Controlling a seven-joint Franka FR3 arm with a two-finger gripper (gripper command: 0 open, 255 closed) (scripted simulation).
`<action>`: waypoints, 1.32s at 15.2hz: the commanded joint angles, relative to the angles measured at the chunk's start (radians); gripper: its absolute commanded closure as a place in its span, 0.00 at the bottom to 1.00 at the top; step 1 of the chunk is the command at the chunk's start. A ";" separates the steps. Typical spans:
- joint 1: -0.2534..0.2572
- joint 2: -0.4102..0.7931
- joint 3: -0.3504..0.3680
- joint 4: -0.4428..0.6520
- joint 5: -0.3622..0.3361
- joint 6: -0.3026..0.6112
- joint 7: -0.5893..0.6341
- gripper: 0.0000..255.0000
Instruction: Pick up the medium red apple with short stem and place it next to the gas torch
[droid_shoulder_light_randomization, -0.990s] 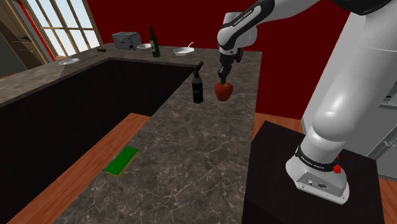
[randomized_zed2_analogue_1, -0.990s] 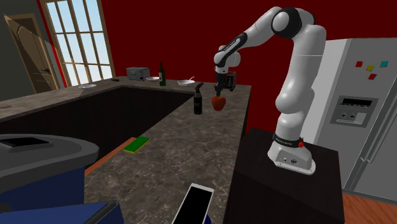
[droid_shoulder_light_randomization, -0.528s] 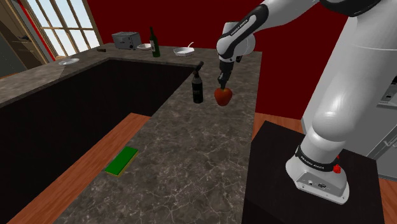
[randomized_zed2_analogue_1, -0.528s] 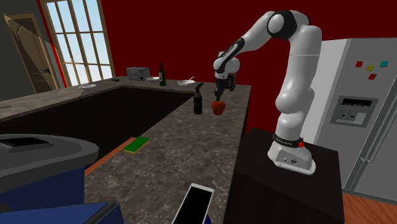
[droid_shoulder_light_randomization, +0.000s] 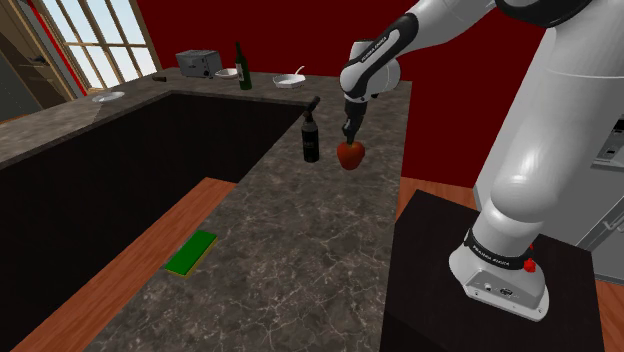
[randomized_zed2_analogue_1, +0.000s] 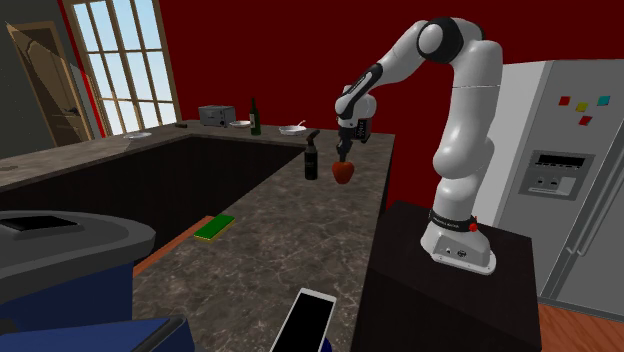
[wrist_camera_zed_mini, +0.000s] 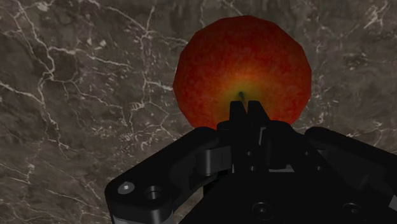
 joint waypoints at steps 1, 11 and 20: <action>0.000 0.000 0.000 0.000 0.000 0.000 0.000 1.00; -0.001 -0.070 -0.004 0.026 -0.022 -0.095 0.015 0.00; -0.002 -0.087 -0.005 0.035 -0.027 -0.120 0.018 0.00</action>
